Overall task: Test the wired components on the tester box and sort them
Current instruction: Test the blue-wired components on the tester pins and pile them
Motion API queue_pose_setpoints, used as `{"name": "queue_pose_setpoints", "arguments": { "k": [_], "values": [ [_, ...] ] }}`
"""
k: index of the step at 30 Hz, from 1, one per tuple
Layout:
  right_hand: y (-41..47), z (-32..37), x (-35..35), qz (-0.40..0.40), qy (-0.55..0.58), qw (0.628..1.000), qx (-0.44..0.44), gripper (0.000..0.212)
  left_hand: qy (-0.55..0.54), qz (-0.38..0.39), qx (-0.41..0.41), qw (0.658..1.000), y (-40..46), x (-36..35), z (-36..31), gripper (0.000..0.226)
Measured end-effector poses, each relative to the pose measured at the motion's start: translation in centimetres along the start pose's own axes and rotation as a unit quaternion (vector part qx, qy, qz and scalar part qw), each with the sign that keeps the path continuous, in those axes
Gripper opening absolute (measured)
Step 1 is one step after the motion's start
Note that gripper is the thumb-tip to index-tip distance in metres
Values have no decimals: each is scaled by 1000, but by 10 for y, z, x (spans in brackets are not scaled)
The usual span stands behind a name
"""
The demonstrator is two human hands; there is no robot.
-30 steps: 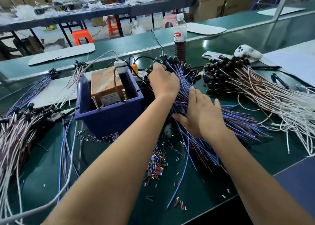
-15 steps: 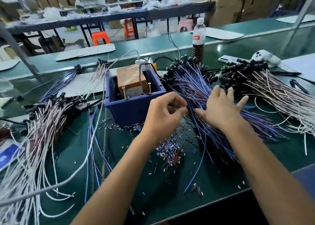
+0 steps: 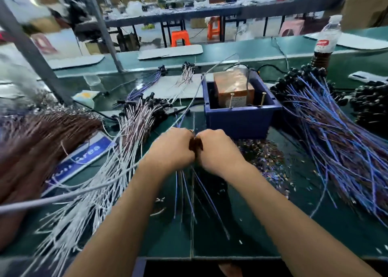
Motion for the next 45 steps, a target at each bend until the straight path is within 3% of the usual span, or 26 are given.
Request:
{"name": "queue_pose_setpoints", "arguments": {
  "k": [4, 7, 9, 11, 21, 24, 27, 29, 32, 35, 37, 39, 41, 45],
  "values": [
    [30, 25, -31, 78, -26, 996, 21, 12, 30, -76, 105, 991, 9, 14, 31, 9],
    [40, 29, -48, 125, -72, 989, 22, 46, -8, -101, 130, 986, 29, 12, 42, 18],
    [43, 29, -55, 133, -117, 984, 29, 42, -20, -110, 135, 984, 47, 6, 43, 8],
    [42, 30, -57, 133, -135, 981, 42, 40, -20, -102, 134, 986, 62, -1, 40, 22],
    [39, 16, -52, 113, -77, 989, 60, 45, -49, -76, 182, 979, 86, -5, 44, 16],
    [40, 13, -47, 98, -35, 993, 48, 45, -77, -59, 210, 973, 86, -2, 47, 20],
    [39, 11, -44, 75, -2, 996, 42, 42, -143, -43, 230, 962, 87, 5, 48, 10],
    [38, 13, -44, 73, 9, 996, 42, 44, -321, -28, 254, 912, 89, 4, 49, 10],
    [36, 13, -45, 78, 12, 996, 42, 35, -589, -16, 287, 755, 82, 3, 36, 17],
    [31, 9, -43, 80, 67, 994, 33, 31, -724, -49, 292, 622, 70, 9, 28, 26],
    [26, 2, -37, 85, 163, 982, 34, 33, -772, -54, 277, 569, 65, 15, 25, 21],
    [19, -6, -27, 88, 244, 965, 49, 30, -789, -68, 260, 552, 60, 26, 24, 18],
    [10, -14, -16, 91, 315, 942, 72, 20, -780, -118, 250, 561, 57, 39, 23, 23],
    [-7, -38, 9, 113, 476, 863, 128, 26, -717, -303, 205, 593, 49, 58, 26, 34]
  ]
}}
Point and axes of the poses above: each hand's wrist, its own y-axis towards the middle knuckle, its own x-axis out of the back of the hand, z = x × y, the point moved 3 cm from there along y, towards the middle knuckle, and after that the axes turned 5 degrees about x, right-handed, at the moved point
